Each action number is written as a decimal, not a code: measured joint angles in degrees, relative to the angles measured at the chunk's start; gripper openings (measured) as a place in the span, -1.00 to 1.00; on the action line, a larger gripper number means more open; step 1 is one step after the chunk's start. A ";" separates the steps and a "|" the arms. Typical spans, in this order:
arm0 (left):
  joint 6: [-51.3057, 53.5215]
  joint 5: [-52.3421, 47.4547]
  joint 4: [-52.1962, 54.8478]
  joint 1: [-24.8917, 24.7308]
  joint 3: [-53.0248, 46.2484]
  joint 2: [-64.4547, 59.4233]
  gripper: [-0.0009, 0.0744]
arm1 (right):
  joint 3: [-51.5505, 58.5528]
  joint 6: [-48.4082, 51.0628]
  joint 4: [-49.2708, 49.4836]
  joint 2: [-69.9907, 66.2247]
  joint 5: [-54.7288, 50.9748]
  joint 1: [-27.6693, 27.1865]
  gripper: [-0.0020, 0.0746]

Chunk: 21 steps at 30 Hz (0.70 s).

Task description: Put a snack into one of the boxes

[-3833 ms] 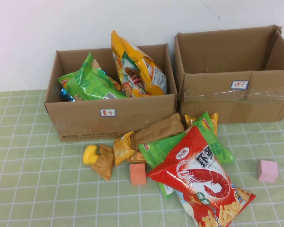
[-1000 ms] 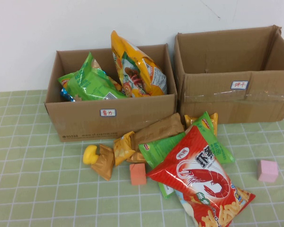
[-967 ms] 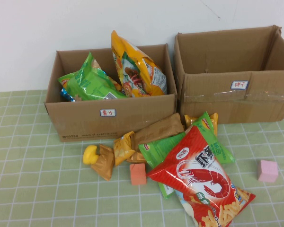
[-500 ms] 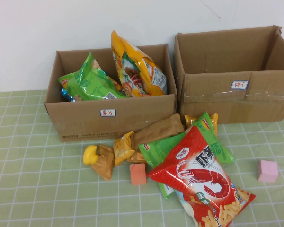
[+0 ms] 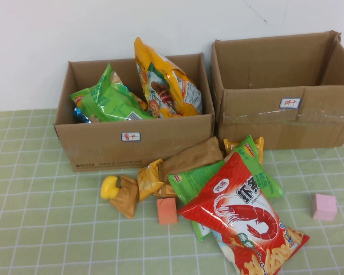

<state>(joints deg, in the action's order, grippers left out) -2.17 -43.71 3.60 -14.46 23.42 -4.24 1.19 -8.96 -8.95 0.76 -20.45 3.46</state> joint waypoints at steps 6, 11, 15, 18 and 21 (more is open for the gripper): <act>0.00 0.00 0.00 0.00 0.00 0.00 -0.98 | 0.00 -0.13 0.00 0.00 0.00 0.00 -0.95; 0.00 0.00 0.00 0.00 0.00 0.00 -0.98 | 0.00 -0.13 0.00 0.00 0.00 0.00 -0.95; 0.00 0.00 0.00 0.00 0.00 0.00 -0.98 | 0.00 -0.13 0.00 0.00 0.00 0.00 -0.95; 0.00 0.00 0.09 0.00 0.00 0.00 -0.98 | 0.00 -0.13 0.00 0.00 0.00 0.00 -0.95; 0.00 0.00 0.12 0.00 0.00 0.00 -0.98 | 0.00 -0.13 0.00 0.00 0.00 0.00 -0.95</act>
<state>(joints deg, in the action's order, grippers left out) -2.17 -43.71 3.72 -14.46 23.42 -4.24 1.19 -9.09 -8.95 0.76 -20.45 3.46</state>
